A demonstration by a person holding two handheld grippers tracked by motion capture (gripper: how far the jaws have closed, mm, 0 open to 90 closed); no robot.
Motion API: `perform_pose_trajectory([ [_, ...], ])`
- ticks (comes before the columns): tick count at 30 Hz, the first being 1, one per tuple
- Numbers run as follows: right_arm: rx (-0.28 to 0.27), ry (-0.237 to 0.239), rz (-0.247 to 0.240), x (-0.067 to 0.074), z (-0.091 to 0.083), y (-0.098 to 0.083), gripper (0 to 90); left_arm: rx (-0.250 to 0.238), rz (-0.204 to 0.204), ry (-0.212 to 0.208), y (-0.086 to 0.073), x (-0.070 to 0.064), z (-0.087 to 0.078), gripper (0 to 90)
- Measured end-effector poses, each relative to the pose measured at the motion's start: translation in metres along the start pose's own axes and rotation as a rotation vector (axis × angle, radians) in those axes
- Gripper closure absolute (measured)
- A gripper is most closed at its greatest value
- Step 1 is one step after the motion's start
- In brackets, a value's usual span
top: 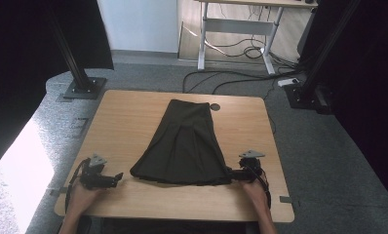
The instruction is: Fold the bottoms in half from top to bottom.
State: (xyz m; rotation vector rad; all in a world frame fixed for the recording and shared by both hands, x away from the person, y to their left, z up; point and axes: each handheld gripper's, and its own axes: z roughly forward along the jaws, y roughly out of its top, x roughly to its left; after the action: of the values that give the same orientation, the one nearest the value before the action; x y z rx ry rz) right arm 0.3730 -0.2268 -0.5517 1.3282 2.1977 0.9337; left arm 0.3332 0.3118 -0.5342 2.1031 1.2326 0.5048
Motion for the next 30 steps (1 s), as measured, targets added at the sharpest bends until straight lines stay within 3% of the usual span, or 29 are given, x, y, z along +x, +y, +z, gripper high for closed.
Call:
perform_pose_trajectory([
  [1,0.003,0.003,-0.016,0.011,0.001,0.002,16.4,-0.005,-0.001,-0.001,0.001,0.0,-0.001,0.0],
  [3,0.004,0.003,-0.021,0.016,0.001,0.003,16.8,-0.008,0.001,0.005,0.002,0.0,-0.003,0.0],
  [8,0.011,0.059,-0.067,0.052,0.005,0.008,17.0,-0.027,-0.006,0.033,0.008,0.003,-0.011,0.1],
  [11,0.014,0.095,-0.114,0.077,0.008,0.012,16.8,-0.039,-0.016,0.058,0.012,0.004,-0.015,0.7],
  [12,0.011,0.131,-0.148,0.096,0.012,0.015,16.1,-0.042,-0.018,0.062,0.014,0.004,-0.016,0.9],
  [14,0.01,0.142,-0.16,0.103,0.014,0.017,15.6,-0.054,-0.023,0.061,0.019,0.002,-0.018,1.1],
  [15,0.021,0.185,-0.198,0.12,0.018,0.022,14.9,-0.058,-0.018,0.059,0.022,0.0,-0.019,1.9],
  [16,0.021,0.185,-0.198,0.12,0.018,0.022,14.9,-0.065,-0.014,0.058,0.026,-0.002,-0.019,1.9],
  [18,0.037,0.196,-0.252,0.132,0.019,0.028,15.0,-0.075,-0.002,0.048,0.035,-0.008,-0.018,2.3],
  [22,0.025,0.196,-0.244,0.125,0.013,0.035,14.8,-0.078,0.032,0.024,0.051,-0.022,-0.011,2.4],
  [26,0.027,0.139,-0.169,0.091,0.011,0.047,14.5,-0.076,0.046,0.004,0.067,-0.039,0.004,1.7],
  [27,0.033,0.125,-0.144,0.079,0.015,0.056,14.3,-0.075,0.049,0.001,0.069,-0.042,0.008,0.9],
  [29,0.034,0.116,-0.136,0.073,0.018,0.061,14.2,-0.062,0.058,-0.011,0.074,-0.052,0.02,0.7],
  [30,0.025,0.111,-0.119,0.061,0.026,0.075,14.0,-0.052,0.064,-0.01,0.075,-0.056,0.026,0.0],
])
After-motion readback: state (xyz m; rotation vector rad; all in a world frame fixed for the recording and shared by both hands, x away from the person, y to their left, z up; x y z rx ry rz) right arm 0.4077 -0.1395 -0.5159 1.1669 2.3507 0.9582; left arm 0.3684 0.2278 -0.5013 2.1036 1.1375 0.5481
